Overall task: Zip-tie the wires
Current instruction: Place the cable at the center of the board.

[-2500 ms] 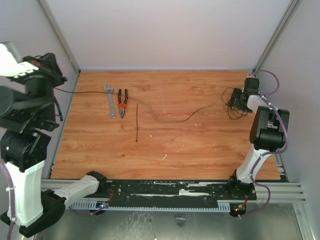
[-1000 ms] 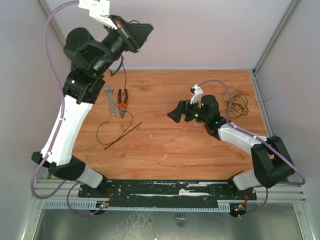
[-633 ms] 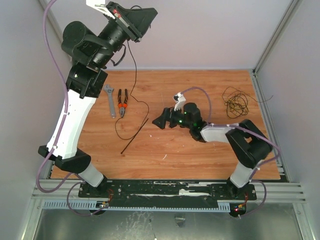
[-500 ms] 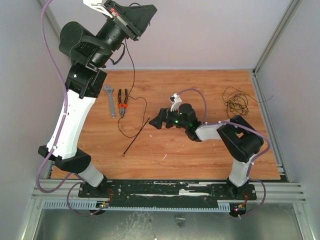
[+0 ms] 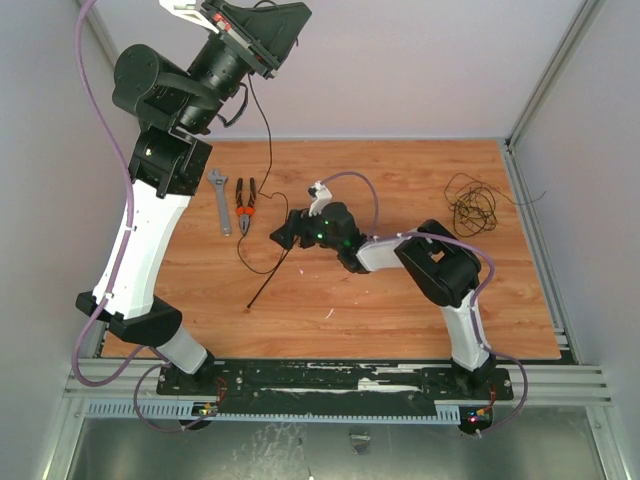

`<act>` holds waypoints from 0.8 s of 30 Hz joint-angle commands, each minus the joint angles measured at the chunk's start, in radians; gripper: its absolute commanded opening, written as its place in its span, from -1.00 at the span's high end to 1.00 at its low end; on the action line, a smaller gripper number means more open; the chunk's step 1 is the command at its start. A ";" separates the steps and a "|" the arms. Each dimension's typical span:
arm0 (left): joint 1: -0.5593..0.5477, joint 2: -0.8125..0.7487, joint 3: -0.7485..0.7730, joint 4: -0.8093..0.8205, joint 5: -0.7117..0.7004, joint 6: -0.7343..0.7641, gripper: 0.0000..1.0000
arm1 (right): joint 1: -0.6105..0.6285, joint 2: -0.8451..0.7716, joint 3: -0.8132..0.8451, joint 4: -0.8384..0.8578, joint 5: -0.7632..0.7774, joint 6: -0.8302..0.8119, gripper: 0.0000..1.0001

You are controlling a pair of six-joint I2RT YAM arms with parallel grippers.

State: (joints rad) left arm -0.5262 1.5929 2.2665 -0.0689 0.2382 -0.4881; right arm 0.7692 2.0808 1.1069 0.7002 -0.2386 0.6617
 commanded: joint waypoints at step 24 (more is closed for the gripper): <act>-0.003 -0.058 -0.040 0.021 -0.043 0.029 1.00 | 0.028 -0.052 0.031 -0.188 0.137 -0.174 1.00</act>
State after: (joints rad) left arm -0.5262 1.5768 2.2391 -0.0650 0.2173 -0.4862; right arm 0.8047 2.1567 1.1675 0.5877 -0.1772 0.5789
